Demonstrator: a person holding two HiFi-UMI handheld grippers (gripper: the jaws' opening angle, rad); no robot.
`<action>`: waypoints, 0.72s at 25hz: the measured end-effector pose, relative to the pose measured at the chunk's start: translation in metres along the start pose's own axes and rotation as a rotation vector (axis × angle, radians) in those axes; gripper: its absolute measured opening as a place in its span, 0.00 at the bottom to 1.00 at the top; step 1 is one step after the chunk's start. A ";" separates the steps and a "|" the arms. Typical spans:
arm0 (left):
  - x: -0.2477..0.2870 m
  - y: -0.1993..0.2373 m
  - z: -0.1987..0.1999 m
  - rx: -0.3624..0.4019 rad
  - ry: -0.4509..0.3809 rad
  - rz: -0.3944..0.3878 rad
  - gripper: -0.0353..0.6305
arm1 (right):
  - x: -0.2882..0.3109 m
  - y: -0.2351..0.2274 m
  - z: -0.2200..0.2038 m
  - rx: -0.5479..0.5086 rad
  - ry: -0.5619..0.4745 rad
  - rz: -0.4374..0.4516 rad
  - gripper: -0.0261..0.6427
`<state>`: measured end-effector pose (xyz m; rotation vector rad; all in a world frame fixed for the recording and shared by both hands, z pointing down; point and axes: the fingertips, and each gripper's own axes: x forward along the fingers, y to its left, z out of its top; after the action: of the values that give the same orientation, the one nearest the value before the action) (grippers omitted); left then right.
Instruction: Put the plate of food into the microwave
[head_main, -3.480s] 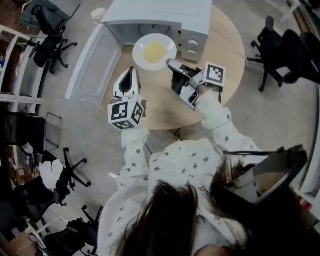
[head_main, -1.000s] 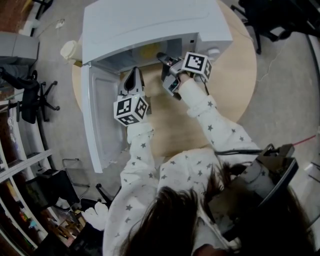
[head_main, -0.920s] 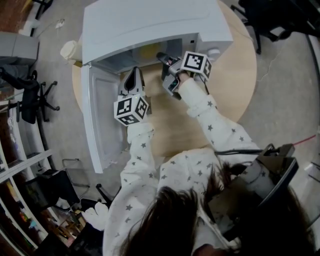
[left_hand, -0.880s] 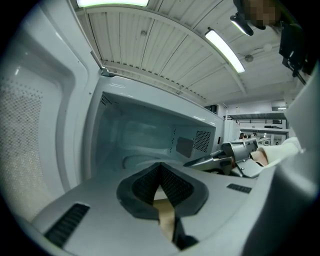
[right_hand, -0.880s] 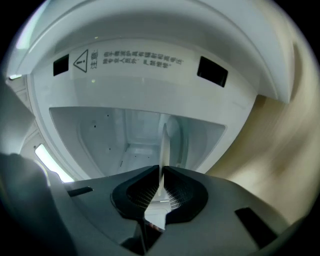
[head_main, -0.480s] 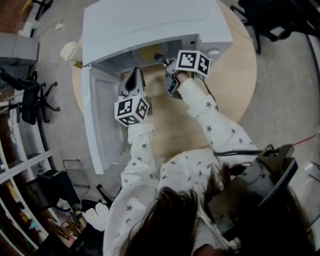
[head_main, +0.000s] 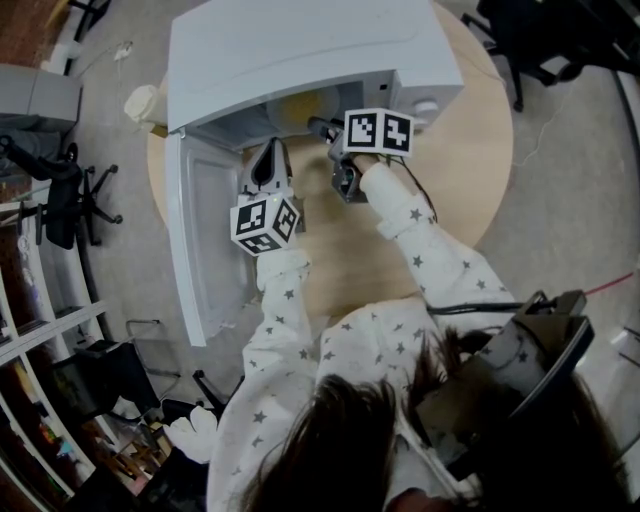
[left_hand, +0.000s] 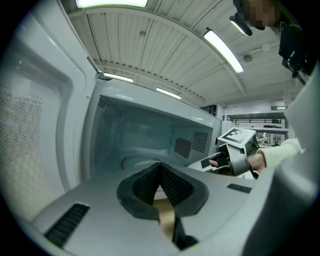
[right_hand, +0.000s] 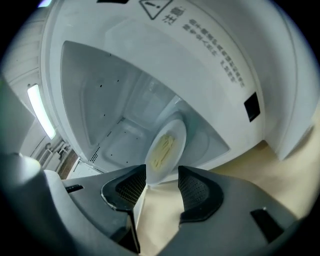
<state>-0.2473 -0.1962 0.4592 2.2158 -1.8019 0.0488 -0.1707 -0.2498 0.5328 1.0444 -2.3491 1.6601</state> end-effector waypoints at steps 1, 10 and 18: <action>-0.001 0.000 0.000 0.000 0.000 0.000 0.06 | -0.001 -0.001 -0.003 0.009 0.007 0.002 0.32; -0.007 -0.008 -0.001 -0.001 -0.009 0.003 0.06 | -0.017 0.010 -0.015 0.042 0.040 0.112 0.31; -0.016 -0.019 0.001 -0.002 -0.021 0.002 0.06 | -0.037 0.034 -0.012 0.065 0.023 0.222 0.12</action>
<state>-0.2326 -0.1774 0.4516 2.2208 -1.8148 0.0244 -0.1654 -0.2152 0.4939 0.7934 -2.4898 1.8218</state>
